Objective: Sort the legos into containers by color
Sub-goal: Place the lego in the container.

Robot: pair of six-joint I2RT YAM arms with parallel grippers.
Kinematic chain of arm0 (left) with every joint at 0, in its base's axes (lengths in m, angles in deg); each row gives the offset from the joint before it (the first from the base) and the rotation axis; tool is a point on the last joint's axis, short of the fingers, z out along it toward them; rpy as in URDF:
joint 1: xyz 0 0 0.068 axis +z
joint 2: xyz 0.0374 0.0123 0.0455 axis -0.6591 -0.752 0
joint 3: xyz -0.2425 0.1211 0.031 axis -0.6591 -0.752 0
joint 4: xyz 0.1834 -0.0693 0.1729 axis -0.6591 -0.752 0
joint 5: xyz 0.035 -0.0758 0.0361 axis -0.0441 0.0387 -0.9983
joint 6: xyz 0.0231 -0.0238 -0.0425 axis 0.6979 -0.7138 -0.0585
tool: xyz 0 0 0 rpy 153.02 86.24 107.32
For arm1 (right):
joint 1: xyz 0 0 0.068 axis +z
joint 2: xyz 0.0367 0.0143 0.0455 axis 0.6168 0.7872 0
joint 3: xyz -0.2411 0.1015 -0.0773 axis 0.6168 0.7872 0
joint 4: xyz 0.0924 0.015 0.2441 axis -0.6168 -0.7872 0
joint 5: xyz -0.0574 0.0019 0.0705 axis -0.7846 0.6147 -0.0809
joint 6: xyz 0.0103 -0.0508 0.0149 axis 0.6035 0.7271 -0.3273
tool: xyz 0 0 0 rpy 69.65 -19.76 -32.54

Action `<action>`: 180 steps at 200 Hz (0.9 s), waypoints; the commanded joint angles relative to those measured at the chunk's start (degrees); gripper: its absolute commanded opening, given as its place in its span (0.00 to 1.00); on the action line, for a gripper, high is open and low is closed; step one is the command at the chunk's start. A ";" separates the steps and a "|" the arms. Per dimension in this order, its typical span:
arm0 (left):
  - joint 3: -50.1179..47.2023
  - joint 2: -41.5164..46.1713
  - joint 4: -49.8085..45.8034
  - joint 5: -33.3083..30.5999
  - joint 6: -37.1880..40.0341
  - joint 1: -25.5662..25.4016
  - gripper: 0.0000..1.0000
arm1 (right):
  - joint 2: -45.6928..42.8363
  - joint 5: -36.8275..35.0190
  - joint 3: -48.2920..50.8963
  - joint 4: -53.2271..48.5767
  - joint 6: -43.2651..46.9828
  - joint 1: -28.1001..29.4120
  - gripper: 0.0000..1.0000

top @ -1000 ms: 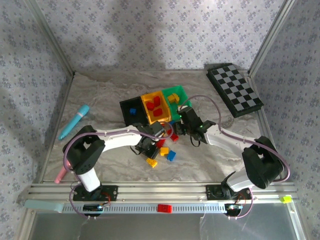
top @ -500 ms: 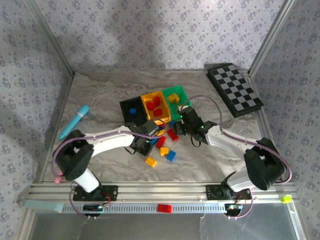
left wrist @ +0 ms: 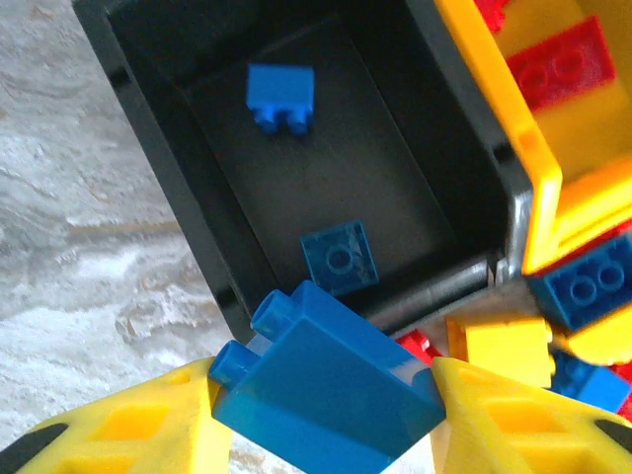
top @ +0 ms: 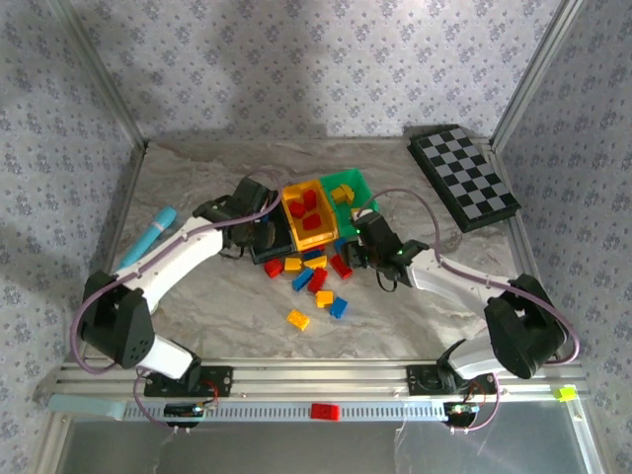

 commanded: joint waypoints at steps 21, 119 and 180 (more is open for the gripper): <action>7.20 -7.06 -0.73 -3.82 1.42 3.09 0.60 | -3.47 -0.72 3.23 -1.33 -3.05 1.48 0.59; -4.98 6.34 12.44 2.41 -1.79 2.75 0.84 | -4.55 -1.46 10.09 -1.05 -12.83 16.24 0.64; -9.42 8.63 13.52 3.10 -1.22 2.29 0.85 | -1.72 -1.29 10.05 -3.41 -13.36 20.53 0.72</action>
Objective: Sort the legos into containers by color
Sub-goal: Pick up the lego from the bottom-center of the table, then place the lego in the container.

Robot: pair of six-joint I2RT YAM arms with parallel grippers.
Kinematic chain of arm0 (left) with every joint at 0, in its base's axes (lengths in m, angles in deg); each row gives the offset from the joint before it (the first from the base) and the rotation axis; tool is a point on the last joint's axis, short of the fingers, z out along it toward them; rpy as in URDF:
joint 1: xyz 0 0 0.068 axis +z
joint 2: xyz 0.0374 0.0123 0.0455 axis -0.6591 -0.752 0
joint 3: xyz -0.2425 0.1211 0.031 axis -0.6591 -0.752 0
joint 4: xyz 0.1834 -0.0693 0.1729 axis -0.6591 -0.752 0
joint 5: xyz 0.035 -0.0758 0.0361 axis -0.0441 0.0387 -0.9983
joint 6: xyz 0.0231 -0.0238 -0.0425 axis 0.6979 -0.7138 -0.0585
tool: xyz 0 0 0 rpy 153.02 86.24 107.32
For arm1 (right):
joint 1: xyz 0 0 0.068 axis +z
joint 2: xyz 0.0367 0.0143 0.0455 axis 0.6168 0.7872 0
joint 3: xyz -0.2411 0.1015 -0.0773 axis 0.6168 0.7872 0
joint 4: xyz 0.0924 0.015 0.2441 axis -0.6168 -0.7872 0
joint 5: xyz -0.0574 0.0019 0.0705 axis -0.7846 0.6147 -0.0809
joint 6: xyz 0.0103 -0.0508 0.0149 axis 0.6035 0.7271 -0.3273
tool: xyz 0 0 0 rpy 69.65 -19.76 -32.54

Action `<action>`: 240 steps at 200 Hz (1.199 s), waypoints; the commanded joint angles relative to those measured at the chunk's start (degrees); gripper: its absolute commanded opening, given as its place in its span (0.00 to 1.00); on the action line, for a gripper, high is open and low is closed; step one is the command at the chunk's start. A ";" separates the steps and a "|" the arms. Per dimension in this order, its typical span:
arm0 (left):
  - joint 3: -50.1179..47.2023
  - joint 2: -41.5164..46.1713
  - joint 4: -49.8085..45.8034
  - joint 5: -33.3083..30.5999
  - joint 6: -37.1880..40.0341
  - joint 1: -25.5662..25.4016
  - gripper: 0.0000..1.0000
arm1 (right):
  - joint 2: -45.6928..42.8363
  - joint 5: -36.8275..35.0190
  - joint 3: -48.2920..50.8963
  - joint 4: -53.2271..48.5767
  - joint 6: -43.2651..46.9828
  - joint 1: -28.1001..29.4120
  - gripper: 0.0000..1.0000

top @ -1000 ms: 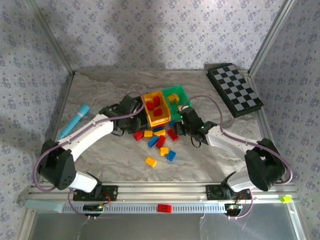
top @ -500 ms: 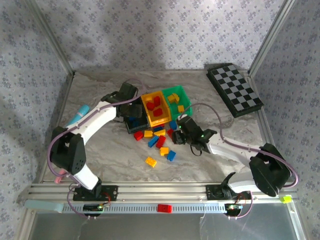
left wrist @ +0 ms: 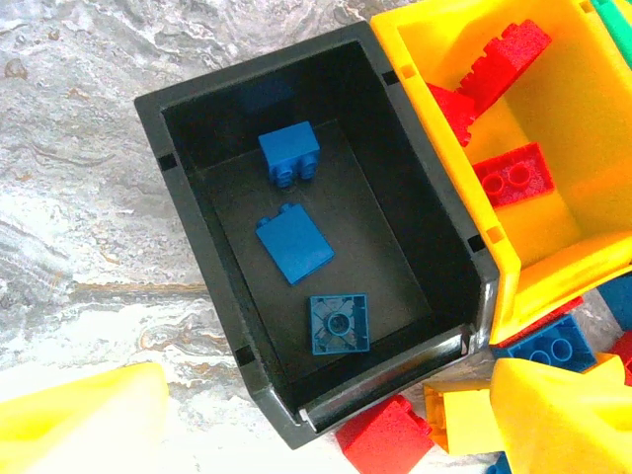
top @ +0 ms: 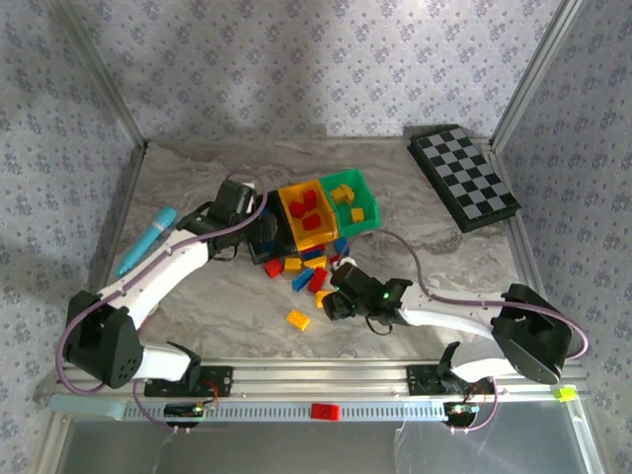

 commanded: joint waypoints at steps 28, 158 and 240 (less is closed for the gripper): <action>-1.88 0.14 1.97 1.59 -0.71 -0.80 0.85 | 5.57 0.42 -1.01 -0.95 -1.70 1.48 0.72; -6.20 1.46 2.15 -0.20 -2.68 -1.29 0.85 | 0.55 -9.43 -6.91 -1.97 3.61 3.01 0.40; -12.61 9.89 -2.49 -4.38 -5.38 -0.72 0.85 | 22.58 0.60 -32.64 3.38 12.31 -3.97 0.42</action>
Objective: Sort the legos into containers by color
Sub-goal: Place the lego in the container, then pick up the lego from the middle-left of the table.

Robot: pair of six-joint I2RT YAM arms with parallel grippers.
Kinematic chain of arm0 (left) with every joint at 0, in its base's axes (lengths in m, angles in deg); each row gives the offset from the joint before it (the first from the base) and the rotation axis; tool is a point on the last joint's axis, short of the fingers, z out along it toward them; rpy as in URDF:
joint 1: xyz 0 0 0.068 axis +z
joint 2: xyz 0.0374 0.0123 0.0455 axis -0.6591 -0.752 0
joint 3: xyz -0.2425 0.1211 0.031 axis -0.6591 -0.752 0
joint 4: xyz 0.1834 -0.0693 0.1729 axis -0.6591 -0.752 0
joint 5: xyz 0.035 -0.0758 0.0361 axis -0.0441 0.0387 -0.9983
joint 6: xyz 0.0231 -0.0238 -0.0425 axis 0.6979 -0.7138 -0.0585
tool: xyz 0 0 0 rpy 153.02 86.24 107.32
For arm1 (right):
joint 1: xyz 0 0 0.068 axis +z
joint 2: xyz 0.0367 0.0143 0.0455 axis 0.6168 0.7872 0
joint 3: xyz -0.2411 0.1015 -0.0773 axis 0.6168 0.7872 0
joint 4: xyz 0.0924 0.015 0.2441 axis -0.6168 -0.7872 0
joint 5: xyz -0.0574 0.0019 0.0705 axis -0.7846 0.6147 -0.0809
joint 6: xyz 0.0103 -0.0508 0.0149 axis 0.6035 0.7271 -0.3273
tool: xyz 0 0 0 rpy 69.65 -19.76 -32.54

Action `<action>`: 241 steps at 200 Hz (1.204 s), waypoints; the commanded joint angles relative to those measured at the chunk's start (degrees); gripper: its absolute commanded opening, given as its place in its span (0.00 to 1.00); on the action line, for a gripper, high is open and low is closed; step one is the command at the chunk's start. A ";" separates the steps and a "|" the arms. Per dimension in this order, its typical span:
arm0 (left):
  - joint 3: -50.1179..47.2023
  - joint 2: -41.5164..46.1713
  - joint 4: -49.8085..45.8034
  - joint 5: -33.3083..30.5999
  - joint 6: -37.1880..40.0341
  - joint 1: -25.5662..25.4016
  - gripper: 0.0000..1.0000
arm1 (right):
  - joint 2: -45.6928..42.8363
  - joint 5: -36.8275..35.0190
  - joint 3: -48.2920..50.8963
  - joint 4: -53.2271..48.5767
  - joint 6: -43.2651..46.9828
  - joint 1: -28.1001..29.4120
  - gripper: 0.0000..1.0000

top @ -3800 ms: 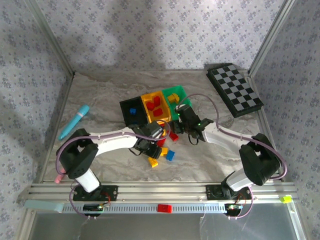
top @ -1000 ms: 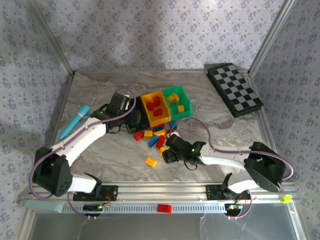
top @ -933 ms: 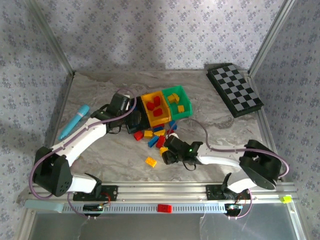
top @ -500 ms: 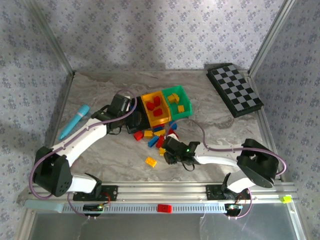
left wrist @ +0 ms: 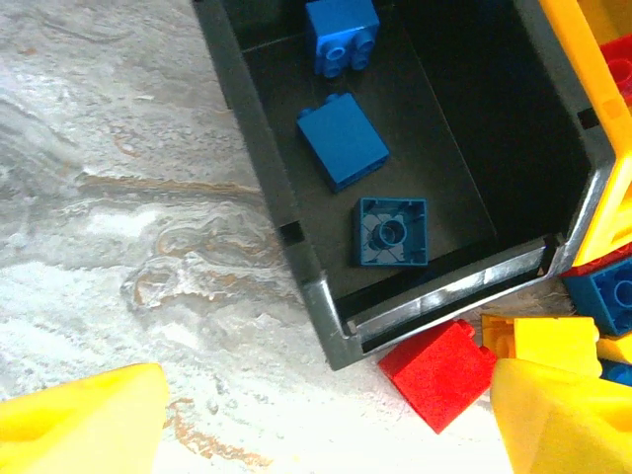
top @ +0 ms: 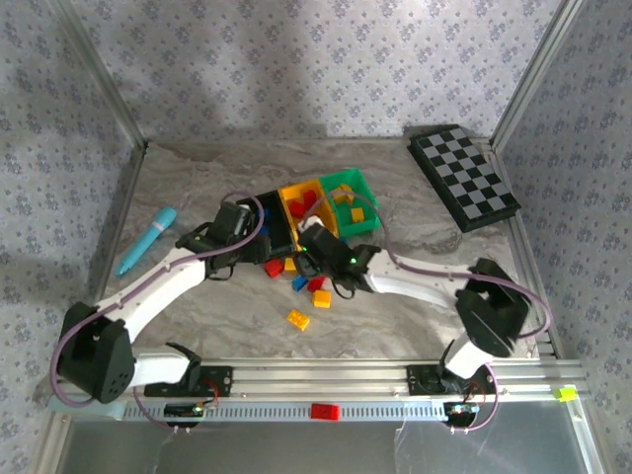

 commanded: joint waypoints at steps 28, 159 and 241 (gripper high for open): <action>-5.52 7.57 -3.12 -1.81 -3.62 0.48 0.85 | 13.30 7.77 -16.03 -1.40 4.64 -2.55 0.43; -13.59 13.78 2.68 11.01 -0.45 0.34 0.83 | 18.65 11.30 -24.20 -3.28 5.81 -5.89 0.66; -14.18 8.89 6.30 17.20 3.45 -12.06 0.81 | 1.83 5.43 -4.95 1.11 5.46 -6.07 0.65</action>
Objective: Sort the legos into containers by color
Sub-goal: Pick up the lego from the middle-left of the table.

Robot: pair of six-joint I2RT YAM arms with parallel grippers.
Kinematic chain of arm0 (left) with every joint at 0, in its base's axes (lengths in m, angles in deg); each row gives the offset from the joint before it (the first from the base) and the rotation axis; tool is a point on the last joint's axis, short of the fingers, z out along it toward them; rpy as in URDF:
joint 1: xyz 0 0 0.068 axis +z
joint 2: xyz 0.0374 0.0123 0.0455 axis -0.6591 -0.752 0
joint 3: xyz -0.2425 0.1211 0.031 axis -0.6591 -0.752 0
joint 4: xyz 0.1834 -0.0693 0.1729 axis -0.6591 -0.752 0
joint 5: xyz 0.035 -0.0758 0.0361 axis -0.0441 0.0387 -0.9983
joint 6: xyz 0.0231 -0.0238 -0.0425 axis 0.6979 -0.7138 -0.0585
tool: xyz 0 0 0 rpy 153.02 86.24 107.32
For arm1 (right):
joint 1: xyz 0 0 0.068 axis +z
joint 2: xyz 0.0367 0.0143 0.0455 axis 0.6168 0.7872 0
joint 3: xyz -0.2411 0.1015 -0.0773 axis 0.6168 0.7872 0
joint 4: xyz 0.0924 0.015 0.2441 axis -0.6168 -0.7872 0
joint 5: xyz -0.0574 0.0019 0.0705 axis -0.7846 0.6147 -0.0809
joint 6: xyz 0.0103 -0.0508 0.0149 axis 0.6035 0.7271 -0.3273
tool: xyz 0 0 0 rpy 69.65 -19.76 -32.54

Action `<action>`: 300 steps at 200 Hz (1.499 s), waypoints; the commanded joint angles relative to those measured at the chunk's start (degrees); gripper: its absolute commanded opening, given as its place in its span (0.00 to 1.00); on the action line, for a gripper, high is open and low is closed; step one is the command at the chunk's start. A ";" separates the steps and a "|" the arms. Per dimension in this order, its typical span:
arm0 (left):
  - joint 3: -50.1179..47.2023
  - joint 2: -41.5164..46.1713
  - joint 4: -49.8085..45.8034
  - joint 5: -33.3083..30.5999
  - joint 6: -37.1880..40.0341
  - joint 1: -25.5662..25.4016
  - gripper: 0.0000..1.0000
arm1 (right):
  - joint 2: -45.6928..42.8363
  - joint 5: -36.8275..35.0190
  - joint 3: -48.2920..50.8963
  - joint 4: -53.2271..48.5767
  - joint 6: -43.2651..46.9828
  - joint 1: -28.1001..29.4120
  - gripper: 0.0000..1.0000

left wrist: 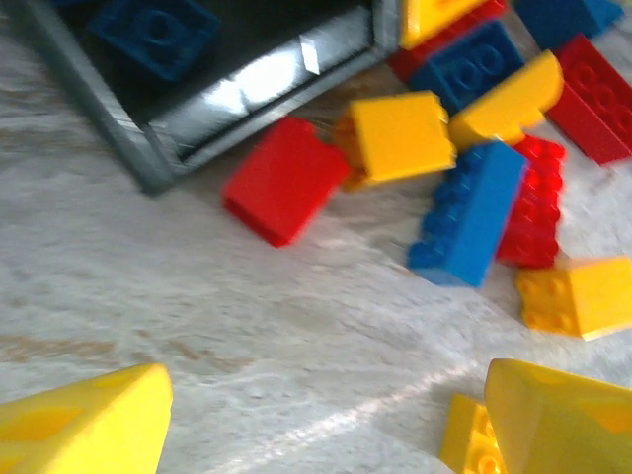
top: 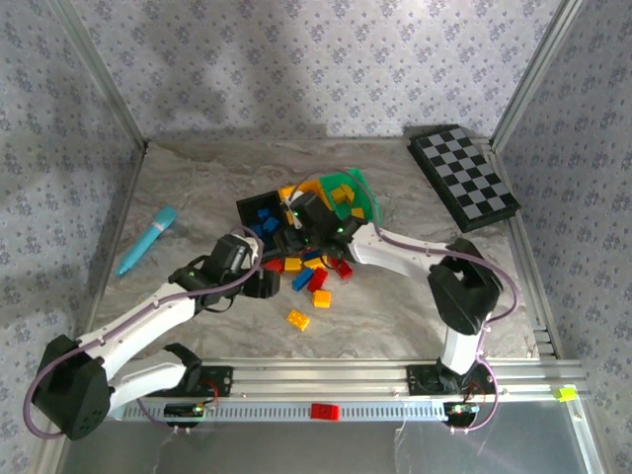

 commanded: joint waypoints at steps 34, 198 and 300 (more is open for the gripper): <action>1.42 -5.74 0.90 2.43 2.33 -11.30 0.81 | -10.92 -6.45 13.77 1.19 -0.71 -1.40 0.65; 16.54 -27.33 -13.28 -9.51 6.80 -26.20 0.81 | -17.88 -7.76 23.36 3.19 -1.90 -6.38 0.65; 17.60 -33.80 -11.38 -9.64 4.71 -26.51 0.55 | -17.74 -7.06 23.44 3.50 -1.76 -7.25 0.65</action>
